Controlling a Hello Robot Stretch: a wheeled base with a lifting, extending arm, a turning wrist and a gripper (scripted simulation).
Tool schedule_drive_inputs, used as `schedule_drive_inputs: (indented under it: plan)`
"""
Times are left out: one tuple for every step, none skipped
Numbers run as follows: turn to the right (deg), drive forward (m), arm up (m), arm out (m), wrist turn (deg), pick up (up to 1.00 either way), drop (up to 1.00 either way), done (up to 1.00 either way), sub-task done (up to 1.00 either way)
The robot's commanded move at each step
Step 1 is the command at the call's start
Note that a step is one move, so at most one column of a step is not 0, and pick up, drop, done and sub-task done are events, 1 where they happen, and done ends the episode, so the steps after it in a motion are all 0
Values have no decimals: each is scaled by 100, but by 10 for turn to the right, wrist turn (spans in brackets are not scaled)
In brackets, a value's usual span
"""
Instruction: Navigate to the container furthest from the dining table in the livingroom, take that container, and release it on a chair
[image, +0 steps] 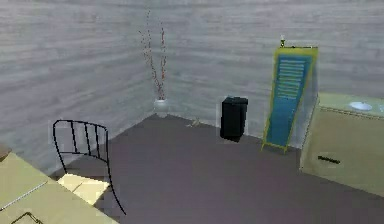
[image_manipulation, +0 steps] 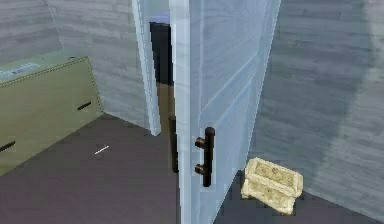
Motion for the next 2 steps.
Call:
schedule_drive_inputs:
  plan:
    - [240,0,0,0,0,0,0,0,0]
    - [0,45,0,0,0,0,0,0,0]
